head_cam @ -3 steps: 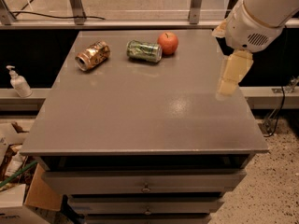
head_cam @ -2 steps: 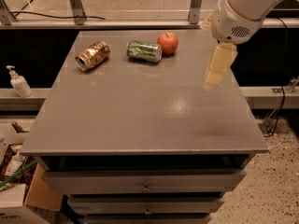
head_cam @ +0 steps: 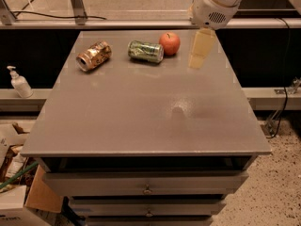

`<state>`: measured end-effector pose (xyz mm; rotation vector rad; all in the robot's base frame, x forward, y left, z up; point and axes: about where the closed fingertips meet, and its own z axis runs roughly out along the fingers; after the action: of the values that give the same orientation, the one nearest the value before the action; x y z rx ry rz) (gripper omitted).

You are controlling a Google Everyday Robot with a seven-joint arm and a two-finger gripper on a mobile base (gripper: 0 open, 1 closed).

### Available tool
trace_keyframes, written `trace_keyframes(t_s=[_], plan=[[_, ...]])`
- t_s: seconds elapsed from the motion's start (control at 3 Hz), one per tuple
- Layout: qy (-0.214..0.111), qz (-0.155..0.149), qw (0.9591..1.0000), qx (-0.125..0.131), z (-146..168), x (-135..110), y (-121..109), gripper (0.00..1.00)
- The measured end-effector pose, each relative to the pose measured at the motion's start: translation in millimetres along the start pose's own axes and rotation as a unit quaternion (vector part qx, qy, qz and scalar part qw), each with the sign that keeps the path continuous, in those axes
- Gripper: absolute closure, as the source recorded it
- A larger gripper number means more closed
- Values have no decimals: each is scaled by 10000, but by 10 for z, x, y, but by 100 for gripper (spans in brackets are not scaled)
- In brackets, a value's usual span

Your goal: Place green can upright

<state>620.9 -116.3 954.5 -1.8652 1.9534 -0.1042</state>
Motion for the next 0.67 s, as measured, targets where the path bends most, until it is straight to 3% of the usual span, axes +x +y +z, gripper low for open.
trace_keyframes(t_s=[0.67], plan=[[90,-46,9999,-88,350,-281,-281,0]])
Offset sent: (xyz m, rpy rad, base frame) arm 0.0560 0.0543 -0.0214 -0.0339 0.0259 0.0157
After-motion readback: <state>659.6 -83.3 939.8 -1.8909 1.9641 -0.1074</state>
